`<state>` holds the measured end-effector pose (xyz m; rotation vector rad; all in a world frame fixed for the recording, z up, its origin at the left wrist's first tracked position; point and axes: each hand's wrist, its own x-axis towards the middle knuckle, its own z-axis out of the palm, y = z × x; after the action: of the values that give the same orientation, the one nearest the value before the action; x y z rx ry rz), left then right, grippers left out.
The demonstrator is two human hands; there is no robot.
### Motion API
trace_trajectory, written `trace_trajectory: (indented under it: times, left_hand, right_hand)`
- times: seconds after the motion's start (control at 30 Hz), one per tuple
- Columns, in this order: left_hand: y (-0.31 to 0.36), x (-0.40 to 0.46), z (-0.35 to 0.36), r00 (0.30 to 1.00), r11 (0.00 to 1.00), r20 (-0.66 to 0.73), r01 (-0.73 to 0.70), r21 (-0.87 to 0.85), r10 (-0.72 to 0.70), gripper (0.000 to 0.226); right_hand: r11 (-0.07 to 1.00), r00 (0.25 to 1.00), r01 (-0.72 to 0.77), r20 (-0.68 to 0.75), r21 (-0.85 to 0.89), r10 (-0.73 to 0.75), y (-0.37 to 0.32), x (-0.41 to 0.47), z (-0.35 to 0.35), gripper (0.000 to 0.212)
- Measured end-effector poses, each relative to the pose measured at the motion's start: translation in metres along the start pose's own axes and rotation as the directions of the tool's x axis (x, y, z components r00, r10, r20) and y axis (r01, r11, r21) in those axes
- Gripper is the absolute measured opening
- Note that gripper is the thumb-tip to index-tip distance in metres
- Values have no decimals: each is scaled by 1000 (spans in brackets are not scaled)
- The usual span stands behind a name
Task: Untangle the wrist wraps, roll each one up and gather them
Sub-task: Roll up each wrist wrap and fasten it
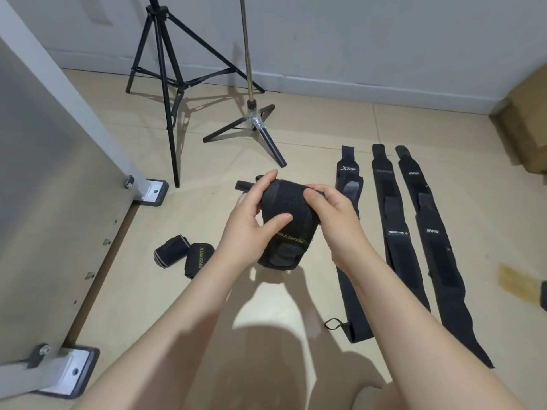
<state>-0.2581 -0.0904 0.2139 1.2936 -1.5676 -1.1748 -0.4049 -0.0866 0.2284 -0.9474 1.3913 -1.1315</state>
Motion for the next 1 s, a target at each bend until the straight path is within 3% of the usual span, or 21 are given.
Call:
trace_trajectory:
  times: [0.1, 0.17, 0.27, 0.33, 0.4, 0.5, 0.6, 0.7, 0.8, 0.9, 1.0]
  left_hand:
    - [-2, 1, -3, 999, 998, 14, 45, -33, -45, 61]
    - [-5, 3, -4, 999, 999, -10, 47, -10, -47, 53]
    - [-9, 6, -4, 998, 998, -33, 61, 34, -60, 44]
    - [-11, 8, -6, 997, 997, -18, 77, 21, -77, 38]
    - [-12, 9, -7, 995, 995, 0, 95, -40, -95, 35]
    - [-9, 9, -6, 987, 973, 19, 160, -166, -160, 29]
    - [-4, 9, -2, 974, 915, 47, 225, -335, -222, 34]
    - [-5, 7, 1, 982, 914, 33, 184, -361, -184, 49]
    - [-7, 7, 4, 988, 939, -29, 137, -316, -154, 46]
    - [-3, 9, 5, 983, 938, -61, 145, -314, -172, 40]
    - [3, 10, 3, 977, 909, -76, 154, -388, -198, 36]
  right_hand:
    - [982, 986, -165, 11, 93, 165, -5, 1, 1, 21]
    - [976, 977, -210, 55, 53, 207, -6, 2, -1, 24]
    - [990, 988, -113, 99, -88, 122, -7, 1, -8, 17]
    - [981, 988, -3, 149, -196, 32, -6, 1, -13, 28]
    - [964, 982, 68, 186, -257, -20, -6, 2, -16, 34]
    - [955, 993, 66, 116, -290, -33, -3, 5, -15, 21]
    - [958, 1000, -14, -12, -286, 11, 3, 7, -10, 19]
    - [975, 993, -106, -64, -197, 95, 6, 11, -6, 38]
    - [977, 987, -152, -67, -150, 144, 4, 13, -8, 49]
    - [990, 997, -73, 3, -124, 74, -1, 9, -10, 26]
    - [988, 992, 68, 118, -139, -52, -5, 7, -14, 45]
